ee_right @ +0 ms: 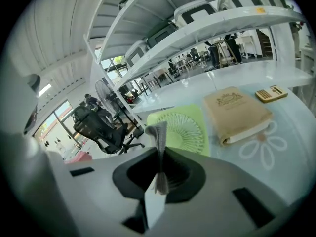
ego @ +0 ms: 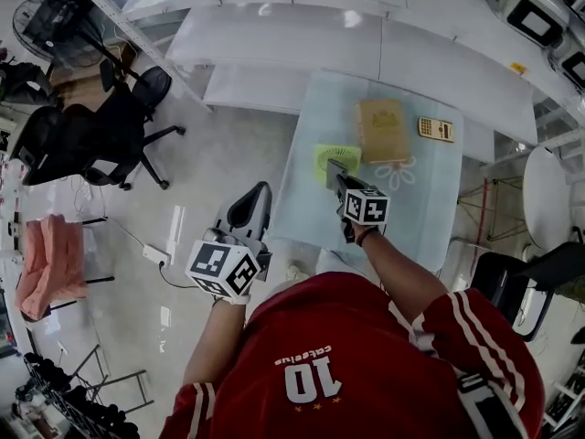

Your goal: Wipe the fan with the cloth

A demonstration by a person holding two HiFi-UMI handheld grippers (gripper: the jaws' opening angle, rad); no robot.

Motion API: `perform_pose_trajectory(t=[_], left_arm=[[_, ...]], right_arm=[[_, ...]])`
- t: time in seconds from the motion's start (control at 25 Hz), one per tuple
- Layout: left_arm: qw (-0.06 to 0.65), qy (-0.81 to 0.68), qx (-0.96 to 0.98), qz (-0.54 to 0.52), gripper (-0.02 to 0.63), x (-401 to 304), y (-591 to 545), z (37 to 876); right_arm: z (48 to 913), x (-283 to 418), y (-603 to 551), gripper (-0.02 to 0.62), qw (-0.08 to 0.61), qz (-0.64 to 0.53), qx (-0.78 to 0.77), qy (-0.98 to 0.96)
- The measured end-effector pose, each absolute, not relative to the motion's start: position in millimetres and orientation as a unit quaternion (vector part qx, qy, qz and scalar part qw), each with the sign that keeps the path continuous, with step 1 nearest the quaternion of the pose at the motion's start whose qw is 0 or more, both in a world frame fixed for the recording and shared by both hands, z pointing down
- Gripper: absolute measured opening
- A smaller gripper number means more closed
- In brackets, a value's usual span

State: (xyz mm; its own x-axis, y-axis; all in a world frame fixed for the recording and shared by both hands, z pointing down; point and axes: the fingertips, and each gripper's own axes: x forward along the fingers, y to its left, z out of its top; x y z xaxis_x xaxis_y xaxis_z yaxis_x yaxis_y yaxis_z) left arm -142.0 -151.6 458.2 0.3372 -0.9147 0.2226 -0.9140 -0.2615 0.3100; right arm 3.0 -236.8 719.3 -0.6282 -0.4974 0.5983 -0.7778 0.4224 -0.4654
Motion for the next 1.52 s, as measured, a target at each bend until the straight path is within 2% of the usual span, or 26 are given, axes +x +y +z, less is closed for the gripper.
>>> perform_pose_trajectory(t=[0.64, 1.52], left_arm=[[0.205, -0.634, 0.746, 0.007, 0.002, -191.9, -116.1, 469.1], [0.213, -0.616, 0.758, 0.010, 0.002, -179.2, -135.3, 473.2]], right_arm=[[742.3, -56.5, -239.0, 0.023, 0.210, 0.370, 0.345, -0.837], [748.9, -25.3, -254.6, 0.023, 0.205, 0.384, 0.372, -0.820]])
